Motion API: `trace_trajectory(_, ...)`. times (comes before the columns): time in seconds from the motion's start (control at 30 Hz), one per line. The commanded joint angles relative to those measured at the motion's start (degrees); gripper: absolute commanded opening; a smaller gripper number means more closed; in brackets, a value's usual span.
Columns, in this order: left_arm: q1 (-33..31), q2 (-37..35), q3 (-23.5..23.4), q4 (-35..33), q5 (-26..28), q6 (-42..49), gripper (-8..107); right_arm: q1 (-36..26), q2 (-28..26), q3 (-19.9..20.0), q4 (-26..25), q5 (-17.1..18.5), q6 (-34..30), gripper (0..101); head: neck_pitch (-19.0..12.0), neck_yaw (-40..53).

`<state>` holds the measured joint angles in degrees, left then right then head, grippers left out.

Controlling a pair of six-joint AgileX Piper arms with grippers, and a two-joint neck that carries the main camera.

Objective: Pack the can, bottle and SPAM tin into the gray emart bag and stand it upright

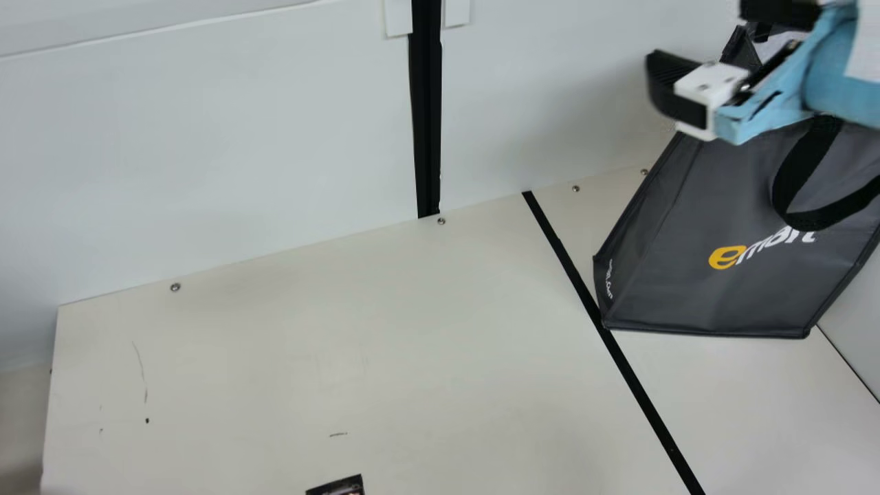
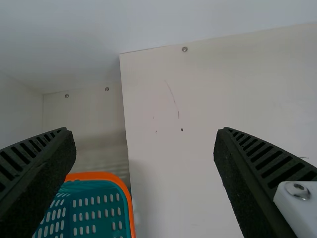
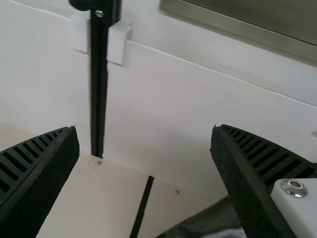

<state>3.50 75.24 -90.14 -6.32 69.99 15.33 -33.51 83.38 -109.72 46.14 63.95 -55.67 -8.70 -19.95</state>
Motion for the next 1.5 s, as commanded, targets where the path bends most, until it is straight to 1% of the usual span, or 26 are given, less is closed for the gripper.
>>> trace_trajectory(0.0,0.00,0.00,0.00,0.00,0.00,0.00,90,4.93,-0.64,2.44,-1.36,-1.62,0.58,95,-1.30,-0.05)
trace_trajectory(0.33,0.00,0.00,0.00,0.00,0.00,0.00,90,16.31,-3.96,12.17,-4.97,-7.86,4.64,95,-1.30,-0.05)
trace_trajectory(0.67,0.00,0.00,0.00,0.00,0.00,0.00,90,23.81,-7.39,23.19,-7.10,-12.92,8.00,95,-1.30,-0.05)
trace_trajectory(0.93,0.00,0.00,0.00,0.00,0.00,0.00,90,26.82,-9.49,30.83,-7.53,-15.70,10.26,95,-1.30,-0.05)
trace_trajectory(1.13,0.00,0.00,0.00,0.00,0.00,0.00,90,27.73,-10.69,36.00,-7.06,-17.79,11.48,95,-1.30,-0.05)
trace_trajectory(1.3,0.00,0.00,0.00,0.00,0.00,0.00,90,27.89,-11.28,39.98,-6.11,-19.31,11.68,95,-1.30,-0.05)
trace_trajectory(1.47,0.00,0.00,0.00,0.00,0.00,0.00,90,27.92,-11.38,43.07,-4.58,-20.22,10.89,95,-1.30,-0.05)
